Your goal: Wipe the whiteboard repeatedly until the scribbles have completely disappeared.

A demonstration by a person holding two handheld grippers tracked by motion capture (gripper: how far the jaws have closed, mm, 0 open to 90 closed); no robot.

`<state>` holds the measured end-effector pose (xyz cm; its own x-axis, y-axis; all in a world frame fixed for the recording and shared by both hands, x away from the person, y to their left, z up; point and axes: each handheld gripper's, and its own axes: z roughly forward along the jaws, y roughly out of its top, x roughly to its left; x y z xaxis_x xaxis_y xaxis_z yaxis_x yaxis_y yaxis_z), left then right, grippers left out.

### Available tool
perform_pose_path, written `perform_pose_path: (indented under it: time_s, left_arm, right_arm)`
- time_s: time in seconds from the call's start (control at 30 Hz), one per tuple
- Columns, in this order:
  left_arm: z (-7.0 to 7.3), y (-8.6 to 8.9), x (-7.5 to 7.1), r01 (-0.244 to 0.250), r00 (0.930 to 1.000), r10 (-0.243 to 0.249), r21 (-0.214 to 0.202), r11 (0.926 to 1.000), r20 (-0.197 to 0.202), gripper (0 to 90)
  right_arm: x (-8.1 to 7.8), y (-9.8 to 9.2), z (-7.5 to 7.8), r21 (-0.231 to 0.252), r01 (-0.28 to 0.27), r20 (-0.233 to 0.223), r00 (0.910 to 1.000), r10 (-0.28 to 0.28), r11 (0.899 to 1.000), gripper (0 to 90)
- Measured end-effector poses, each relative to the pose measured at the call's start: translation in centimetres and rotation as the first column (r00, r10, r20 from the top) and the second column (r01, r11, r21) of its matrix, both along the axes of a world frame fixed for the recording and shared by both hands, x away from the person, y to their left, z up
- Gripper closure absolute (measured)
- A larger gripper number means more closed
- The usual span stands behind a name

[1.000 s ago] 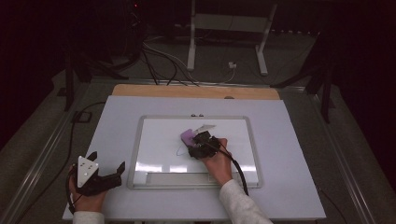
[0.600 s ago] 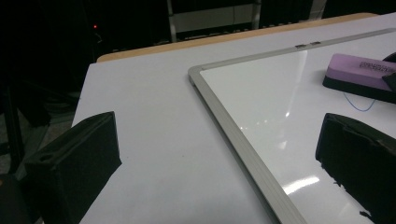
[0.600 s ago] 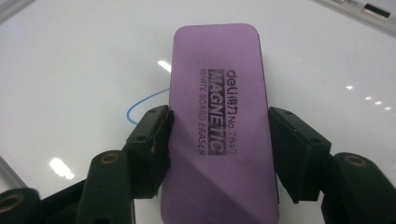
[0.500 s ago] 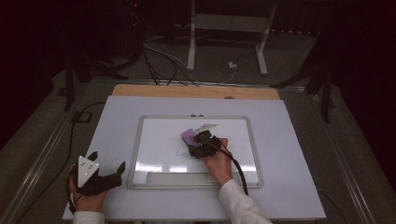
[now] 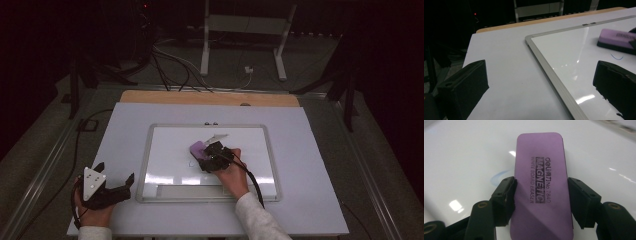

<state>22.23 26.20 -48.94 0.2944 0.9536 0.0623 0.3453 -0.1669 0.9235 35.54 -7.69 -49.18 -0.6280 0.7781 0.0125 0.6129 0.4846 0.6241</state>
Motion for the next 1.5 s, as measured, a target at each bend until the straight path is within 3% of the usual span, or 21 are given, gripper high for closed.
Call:
perform_pose_path:
  time_s: [0.07, 0.17, 0.27, 0.3, 0.4, 0.47, 0.53, 0.57, 0.63, 0.7, 0.8, 0.83, 0.9, 0.97, 1.0, 1.07, 1.2, 1.3, 1.5]
  left_arm:
    - [0.0, 0.0, 0.0, 0.002, 1.0, -0.002, 0.001, 1.0, -0.003, 0.6]
    - [-0.1, -0.1, 0.1, 0.003, 1.0, -0.003, 0.002, 1.0, -0.004, 0.6]
    - [0.0, -0.1, 0.0, 0.003, 1.0, -0.003, 0.004, 1.0, -0.002, 0.6]
    - [0.0, -0.1, 0.0, 0.0, 1.0, 0.0, 0.001, 1.0, 0.0, 0.6]
    - [0.0, 0.0, 0.0, -0.002, 1.0, 0.002, -0.002, 1.0, 0.001, 0.6]
    - [0.0, 0.0, 0.0, 0.0, 1.0, 0.0, -0.001, 1.0, -0.003, 0.6]
    - [-0.1, -0.1, 0.1, 0.002, 1.0, -0.002, 0.0, 1.0, -0.005, 0.6]
    - [-0.1, -0.1, 0.1, 0.002, 1.0, -0.002, 0.001, 1.0, -0.005, 0.6]
    - [0.0, -0.1, 0.0, 0.003, 1.0, -0.003, 0.003, 1.0, -0.003, 0.6]
    - [0.0, -0.1, 0.0, 0.001, 1.0, -0.001, -0.001, 1.0, 0.0, 0.6]
    - [0.0, 0.0, 0.0, -0.001, 1.0, 0.001, -0.003, 1.0, -0.002, 0.6]
    - [0.0, 0.0, 0.0, 0.0, 1.0, 0.0, -0.002, 1.0, -0.004, 0.6]
    - [-0.1, 0.0, 0.1, 0.002, 1.0, -0.002, -0.001, 1.0, -0.005, 0.6]
    - [-0.1, -0.1, 0.1, 0.003, 1.0, -0.003, 0.001, 1.0, -0.006, 0.6]
    - [-0.1, -0.1, 0.1, 0.003, 1.0, -0.003, 0.001, 1.0, -0.005, 0.6]
    - [0.0, -0.1, 0.0, 0.002, 1.0, -0.002, 0.002, 1.0, -0.002, 0.6]
    - [0.0, 0.0, -0.1, -0.003, 1.0, 0.003, -0.005, 1.0, 0.001, 0.6]
    - [0.0, 0.1, 0.0, -0.001, 1.0, 0.001, -0.004, 1.0, -0.002, 0.6]
    - [0.0, 0.0, 0.0, 0.002, 1.0, -0.002, 0.001, 1.0, -0.002, 0.6]
  right_arm:
    - [0.1, -0.2, -0.1, 0.019, 0.014, -0.017, 0.9998, -0.013, 1.0, 41.1]
    - [-0.8, 0.5, 0.0, 0.039, -0.09, -0.041, 0.995, 0.091, 0.995, 41.1]
    - [-1.9, 1.3, 0.2, -0.005, -0.15, -0.021, 0.9885, 0.15, 0.989, 41.1]
    - [-1.8, 1.4, 0.3, -0.014, -0.144, -0.023, 0.9893, 0.144, 0.989, 41.1]
    - [-1.1, 0.9, 0.3, -0.056, -0.043, 0.018, 0.9989, 0.044, 0.998, 41.1]
    - [-0.9, 0.5, 0.2, -0.026, -0.025, -0.008, 0.9997, 0.025, 0.999, 41.1]
    - [-1.2, 0.7, 0.2, -0.016, -0.059, -0.019, 0.9981, 0.058, 0.998, 41.1]
    - [-1.6, 1.0, 0.2, 0.007, -0.108, -0.039, 0.9934, 0.108, 0.994, 41.1]
    - [-2.2, 1.5, 0.2, -0.006, -0.158, -0.03, 0.987, 0.158, 0.987, 41.1]
    - [-2.1, 1.5, 0.2, -0.003, -0.162, -0.037, 0.9861, 0.162, 0.987, 41.1]
    - [-1.2, 0.8, 0.2, -0.021, -0.059, -0.012, 0.9982, 0.059, 0.998, 41.1]
    - [-1.1, 0.6, 0.2, -0.012, -0.045, -0.023, 0.9988, 0.044, 0.999, 41.1]
    - [-1.4, 0.8, 0.2, -0.025, -0.064, -0.009, 0.9979, 0.064, 0.998, 41.1]
    - [-2.0, 1.3, 0.2, 0.011, -0.141, -0.046, 0.9888, 0.142, 0.99, 41.1]
    - [-2.4, 1.7, 0.2, 0.009, -0.164, -0.042, 0.9855, 0.164, 0.986, 41.1]
    - [-2.4, 1.8, 0.2, -0.005, -0.167, -0.034, 0.9854, 0.167, 0.986, 41.1]
    - [-1.0, 0.5, 0.2, -0.042, -0.031, 0.006, 0.9995, 0.031, 0.999, 41.1]
    - [0.2, -1.3, 0.2, -0.062, 0.08, 0.023, 0.9966, -0.079, 0.995, 41.1]
    - [0.6, -2.9, 0.2, -0.044, 0.135, 0.013, 0.9908, -0.134, 0.99, 41.1]
